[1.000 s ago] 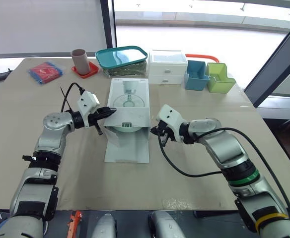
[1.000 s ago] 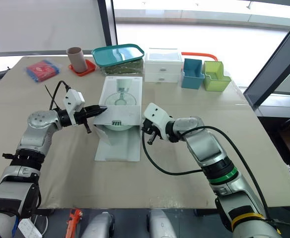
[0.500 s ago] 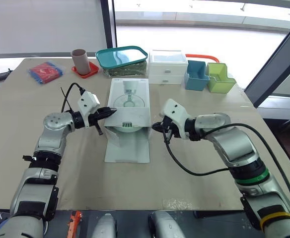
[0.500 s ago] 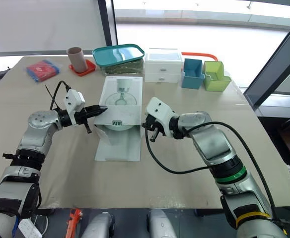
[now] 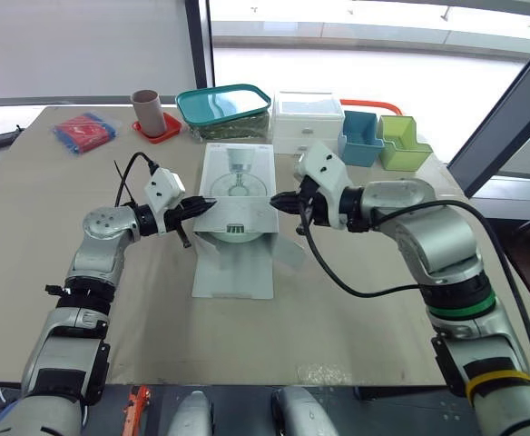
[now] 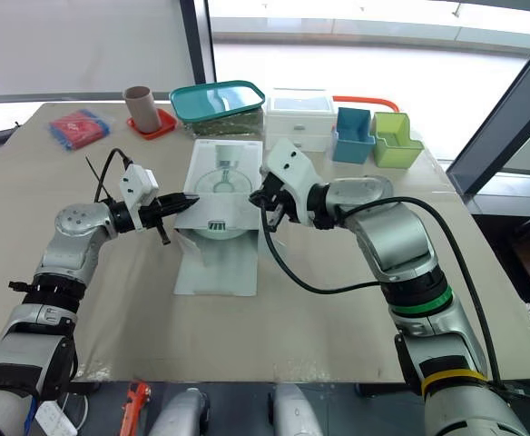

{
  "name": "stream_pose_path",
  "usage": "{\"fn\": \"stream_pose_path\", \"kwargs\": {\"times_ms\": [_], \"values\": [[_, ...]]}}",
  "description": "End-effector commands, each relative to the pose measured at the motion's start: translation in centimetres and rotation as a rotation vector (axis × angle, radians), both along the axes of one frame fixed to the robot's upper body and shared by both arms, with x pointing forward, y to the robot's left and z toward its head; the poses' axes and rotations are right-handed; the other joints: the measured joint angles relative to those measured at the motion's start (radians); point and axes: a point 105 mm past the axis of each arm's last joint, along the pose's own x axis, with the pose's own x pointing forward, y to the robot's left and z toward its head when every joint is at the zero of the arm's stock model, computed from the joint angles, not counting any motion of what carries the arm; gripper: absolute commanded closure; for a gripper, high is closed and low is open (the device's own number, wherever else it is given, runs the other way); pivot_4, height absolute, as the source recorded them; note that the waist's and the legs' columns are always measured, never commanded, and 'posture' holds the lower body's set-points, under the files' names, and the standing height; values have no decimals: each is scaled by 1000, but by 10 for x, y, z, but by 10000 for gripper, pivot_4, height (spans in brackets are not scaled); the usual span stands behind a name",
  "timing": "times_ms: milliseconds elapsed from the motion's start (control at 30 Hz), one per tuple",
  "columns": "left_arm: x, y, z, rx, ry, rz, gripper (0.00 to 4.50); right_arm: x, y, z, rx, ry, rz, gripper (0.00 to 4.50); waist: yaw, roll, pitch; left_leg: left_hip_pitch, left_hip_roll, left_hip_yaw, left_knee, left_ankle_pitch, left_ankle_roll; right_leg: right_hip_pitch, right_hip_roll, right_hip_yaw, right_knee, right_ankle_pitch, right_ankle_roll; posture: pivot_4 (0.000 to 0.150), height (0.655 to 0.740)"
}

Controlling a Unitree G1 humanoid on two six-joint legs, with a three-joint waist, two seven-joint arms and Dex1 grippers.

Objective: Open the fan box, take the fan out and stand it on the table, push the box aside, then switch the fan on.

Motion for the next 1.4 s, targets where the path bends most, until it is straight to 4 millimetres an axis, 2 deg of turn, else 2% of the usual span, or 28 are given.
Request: {"fn": "stream_pose_path", "kwargs": {"times_ms": [33,167,400,667,833,900,1000,1133,1267,1400], "values": [[-1,0,-6,19,12,-1,45000,10,2,7,16,-54,-33,44151,0,0,0,0,0,0,0,0,0,0,0,0,0,0,0,1500,7400],[-2,1,-4,16,8,-1,45000,20,4,-6,7,-35,-63,44151,0,0,0,0,0,0,0,0,0,0,0,0,0,0,0,1500,7400],[-3,6,5,11,-17,6,45000,23,7,-23,-12,-12,-59,44151,-1,0,0,0,0,0,0,0,0,-1,0,0,0,0,0,1500,7400],[-9,6,27,2,-76,-9,45000,21,12,-33,-23,3,-38,44151,-1,0,0,-1,0,0,0,0,0,-1,0,0,0,0,0,1500,7400],[-32,-6,47,18,-104,-125,45000,21,10,-38,-33,5,-43,44151,-1,0,0,-1,0,0,0,0,0,-1,0,0,0,0,0,1500,7400],[-48,-9,43,73,-67,-199,45000,21,9,-38,-36,2,-46,44151,-7,0,0,-1,0,0,0,0,0,-1,0,0,0,0,0,1500,7400],[-69,-2,23,200,-5,-268,45000,21,9,-38,-40,-6,-50,44151,-8,0,0,0,1,0,-1,0,0,-1,0,0,1,0,-1,1500,7400],[-70,3,15,300,-6,-268,45000,20,11,-37,-32,-8,-46,44151,-9,0,0,0,1,0,-1,0,0,-1,1,0,1,-1,-1,1500,7400],[-67,-5,12,373,-59,-284,45000,18,12,-38,-32,-8,-41,44151,-5,0,0,0,1,0,-1,0,0,-1,1,0,0,-1,-1,1500,7400],[-57,-19,16,362,-114,-286,45000,17,13,-38,-28,-9,-36,44151,-3,0,0,0,1,0,-1,0,0,-1,1,0,0,-1,-1,1500,7400]]}}
